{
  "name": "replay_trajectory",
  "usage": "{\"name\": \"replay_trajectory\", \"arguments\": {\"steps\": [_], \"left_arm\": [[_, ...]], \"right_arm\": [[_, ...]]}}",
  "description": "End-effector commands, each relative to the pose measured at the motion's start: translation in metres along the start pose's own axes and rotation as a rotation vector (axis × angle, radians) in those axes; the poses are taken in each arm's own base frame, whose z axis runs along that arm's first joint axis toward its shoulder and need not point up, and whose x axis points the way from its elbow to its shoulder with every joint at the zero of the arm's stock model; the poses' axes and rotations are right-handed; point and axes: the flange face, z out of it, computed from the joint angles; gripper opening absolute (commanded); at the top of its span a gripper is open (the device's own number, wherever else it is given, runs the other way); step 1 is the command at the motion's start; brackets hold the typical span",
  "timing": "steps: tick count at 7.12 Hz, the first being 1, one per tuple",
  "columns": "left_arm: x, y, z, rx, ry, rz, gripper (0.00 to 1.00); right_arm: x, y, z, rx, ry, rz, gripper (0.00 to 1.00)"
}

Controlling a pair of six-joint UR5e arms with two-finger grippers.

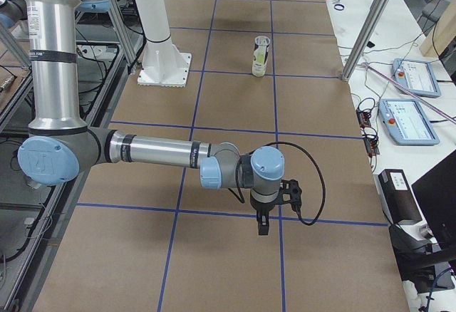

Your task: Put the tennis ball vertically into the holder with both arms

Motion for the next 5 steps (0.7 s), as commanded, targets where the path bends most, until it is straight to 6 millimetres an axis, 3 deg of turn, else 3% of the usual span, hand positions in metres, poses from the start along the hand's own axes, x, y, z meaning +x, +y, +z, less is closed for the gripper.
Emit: {"name": "replay_trajectory", "arguments": {"steps": [1,2,3,4,5], "left_arm": [[0.02,-0.012,-0.029,-0.088,-0.01,-0.074,0.99],[0.031,0.008,-0.041,-0.114,-0.02,-0.104,0.99],[0.032,0.044,-0.065,-0.138,-0.025,-0.192,0.99],[0.031,0.063,-0.083,-0.189,-0.025,-0.302,0.99],[0.034,0.064,-0.087,-0.199,-0.03,-0.367,0.99]], "right_arm": [[0.0,0.001,0.0,-0.001,0.0,0.005,1.0],[-0.001,0.0,0.0,0.0,-0.001,0.004,1.0],[-0.001,0.0,-0.001,0.003,-0.001,0.002,1.0],[-0.001,0.0,-0.001,0.003,-0.001,0.002,1.0],[-0.002,-0.001,-0.001,0.004,-0.001,0.001,1.0]]}}
